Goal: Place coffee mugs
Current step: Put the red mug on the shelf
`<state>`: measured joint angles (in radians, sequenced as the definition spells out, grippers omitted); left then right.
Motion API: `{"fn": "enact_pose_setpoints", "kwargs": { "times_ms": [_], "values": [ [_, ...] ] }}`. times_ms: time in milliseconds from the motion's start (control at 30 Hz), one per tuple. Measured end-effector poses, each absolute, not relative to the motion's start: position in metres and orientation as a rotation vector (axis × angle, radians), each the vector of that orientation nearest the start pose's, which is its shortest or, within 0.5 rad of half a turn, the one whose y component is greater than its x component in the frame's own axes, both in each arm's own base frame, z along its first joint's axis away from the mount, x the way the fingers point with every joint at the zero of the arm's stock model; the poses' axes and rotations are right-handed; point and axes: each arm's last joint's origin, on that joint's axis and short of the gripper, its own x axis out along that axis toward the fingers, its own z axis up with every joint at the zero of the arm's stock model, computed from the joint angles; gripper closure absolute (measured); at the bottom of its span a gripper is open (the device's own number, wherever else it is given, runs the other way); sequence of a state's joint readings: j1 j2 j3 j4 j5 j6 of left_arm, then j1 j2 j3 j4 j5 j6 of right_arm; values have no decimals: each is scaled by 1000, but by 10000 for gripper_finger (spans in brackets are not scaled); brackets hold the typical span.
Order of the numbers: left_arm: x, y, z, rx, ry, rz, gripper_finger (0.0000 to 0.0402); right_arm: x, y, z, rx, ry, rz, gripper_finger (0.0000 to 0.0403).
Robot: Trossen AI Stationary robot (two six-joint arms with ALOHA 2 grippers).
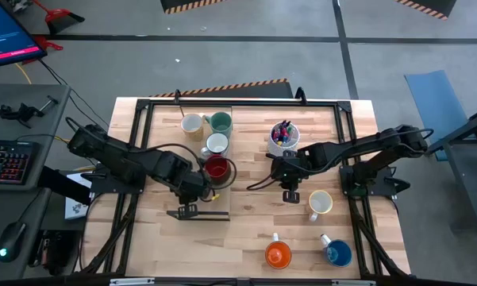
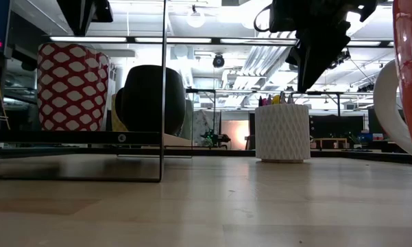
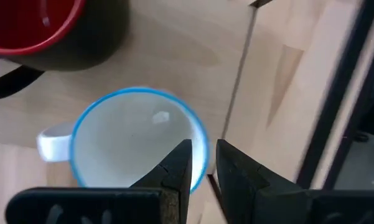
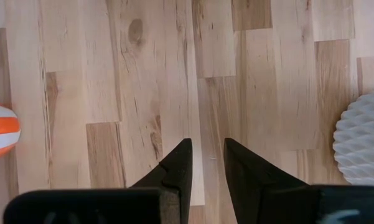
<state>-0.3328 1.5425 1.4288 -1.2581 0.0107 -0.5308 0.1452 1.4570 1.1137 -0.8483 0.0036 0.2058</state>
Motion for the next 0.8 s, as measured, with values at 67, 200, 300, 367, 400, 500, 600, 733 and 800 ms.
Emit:
{"fn": "enact_pose_setpoints", "kwargs": {
  "times_ms": [67, 200, 300, 367, 400, 500, 600, 733, 800],
  "values": [
    [268, -96, 305, -231, 1372, 56, 339, 274, 40, 250, 93, 1196, 1, 331],
    [266, -101, 305, -221, 1371, 36, 339, 274, 40, 250, 94, 1196, 0, 331],
    [267, -104, 302, -213, 1379, 32, 339, 274, 40, 250, 95, 1195, 0, 331],
    [267, -105, 302, -214, 1380, 32, 339, 274, 40, 250, 95, 1196, 0, 331],
    [267, -106, 302, -214, 1378, 30, 339, 274, 40, 250, 94, 1196, 0, 331],
    [269, -107, 299, -209, 1387, 33, 339, 274, 40, 250, 95, 1195, 0, 331],
    [269, -107, 300, -199, 1369, 21, 339, 274, 40, 250, 94, 1195, 0, 331],
    [270, -104, 301, -202, 1365, 27, 339, 274, 40, 250, 94, 1195, 0, 331],
    [270, -104, 302, -197, 1359, 35, 339, 274, 40, 250, 94, 1195, 0, 331]
  ]
}}
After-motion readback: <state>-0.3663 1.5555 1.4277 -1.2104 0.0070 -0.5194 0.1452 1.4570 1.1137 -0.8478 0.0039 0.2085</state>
